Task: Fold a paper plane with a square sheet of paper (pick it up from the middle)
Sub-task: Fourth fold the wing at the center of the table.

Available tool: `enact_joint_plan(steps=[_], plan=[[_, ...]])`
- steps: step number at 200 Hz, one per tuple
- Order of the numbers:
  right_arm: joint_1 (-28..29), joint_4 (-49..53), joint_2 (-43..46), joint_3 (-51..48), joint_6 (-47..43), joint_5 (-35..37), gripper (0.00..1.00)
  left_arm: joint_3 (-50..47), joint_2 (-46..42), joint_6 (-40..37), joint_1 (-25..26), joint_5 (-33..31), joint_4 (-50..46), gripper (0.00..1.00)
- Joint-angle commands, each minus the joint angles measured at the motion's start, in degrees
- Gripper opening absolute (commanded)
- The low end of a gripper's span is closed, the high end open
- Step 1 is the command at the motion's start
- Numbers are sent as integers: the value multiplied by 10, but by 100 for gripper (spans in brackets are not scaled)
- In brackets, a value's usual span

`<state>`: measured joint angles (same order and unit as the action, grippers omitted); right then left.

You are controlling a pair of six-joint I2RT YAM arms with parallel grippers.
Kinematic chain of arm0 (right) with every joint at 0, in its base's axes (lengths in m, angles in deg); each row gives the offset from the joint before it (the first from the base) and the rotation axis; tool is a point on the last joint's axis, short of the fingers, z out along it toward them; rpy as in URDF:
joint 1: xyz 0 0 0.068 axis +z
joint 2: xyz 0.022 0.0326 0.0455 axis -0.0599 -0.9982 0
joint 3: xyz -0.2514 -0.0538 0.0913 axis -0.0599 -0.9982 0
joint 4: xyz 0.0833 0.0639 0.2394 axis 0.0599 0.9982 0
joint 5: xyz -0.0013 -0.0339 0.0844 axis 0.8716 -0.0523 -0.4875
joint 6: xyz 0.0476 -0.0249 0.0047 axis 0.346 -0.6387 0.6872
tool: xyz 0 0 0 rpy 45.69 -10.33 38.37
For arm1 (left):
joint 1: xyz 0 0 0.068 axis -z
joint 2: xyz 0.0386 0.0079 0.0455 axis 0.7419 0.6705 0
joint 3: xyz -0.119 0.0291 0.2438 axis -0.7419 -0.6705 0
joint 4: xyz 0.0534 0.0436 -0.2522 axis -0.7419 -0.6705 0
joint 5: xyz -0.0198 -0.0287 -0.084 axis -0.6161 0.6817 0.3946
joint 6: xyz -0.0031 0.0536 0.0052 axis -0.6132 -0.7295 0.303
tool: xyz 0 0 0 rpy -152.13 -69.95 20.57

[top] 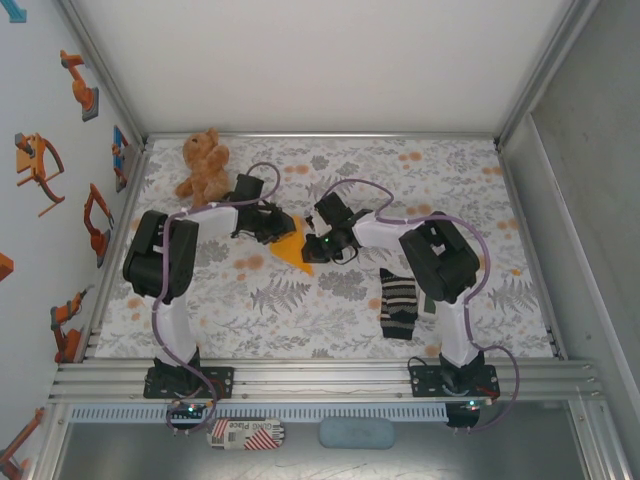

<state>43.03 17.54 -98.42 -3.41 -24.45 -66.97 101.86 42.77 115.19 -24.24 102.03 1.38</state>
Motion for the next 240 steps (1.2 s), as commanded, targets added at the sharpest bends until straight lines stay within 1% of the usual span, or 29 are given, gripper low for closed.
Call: enact_joint_plan(steps=[1,22,53,91,123,149,180,194,240], plan=[[5,83,-3,-32,-18,28,0,-27,-38,-22,30,9,1,17],[5,86,7,-45,-20,30,0,-49,-38,-24,38,-14,-4,12],[5,92,18,-60,-19,30,0,-65,-34,-18,41,-4,14,8],[5,92,22,-69,-16,31,0,-71,-17,-12,51,19,40,8],[5,103,17,-67,-17,39,0,-64,3,-25,46,6,28,8],[5,114,16,-68,-21,49,0,-56,22,-41,31,-7,19,8],[6,133,13,-71,-27,65,0,-33,43,-65,-2,-18,9,8],[5,136,12,-76,-29,72,0,-9,50,-86,-17,-37,-20,9],[5,137,11,-81,-30,76,0,34,74,-126,-57,-72,-43,10]])
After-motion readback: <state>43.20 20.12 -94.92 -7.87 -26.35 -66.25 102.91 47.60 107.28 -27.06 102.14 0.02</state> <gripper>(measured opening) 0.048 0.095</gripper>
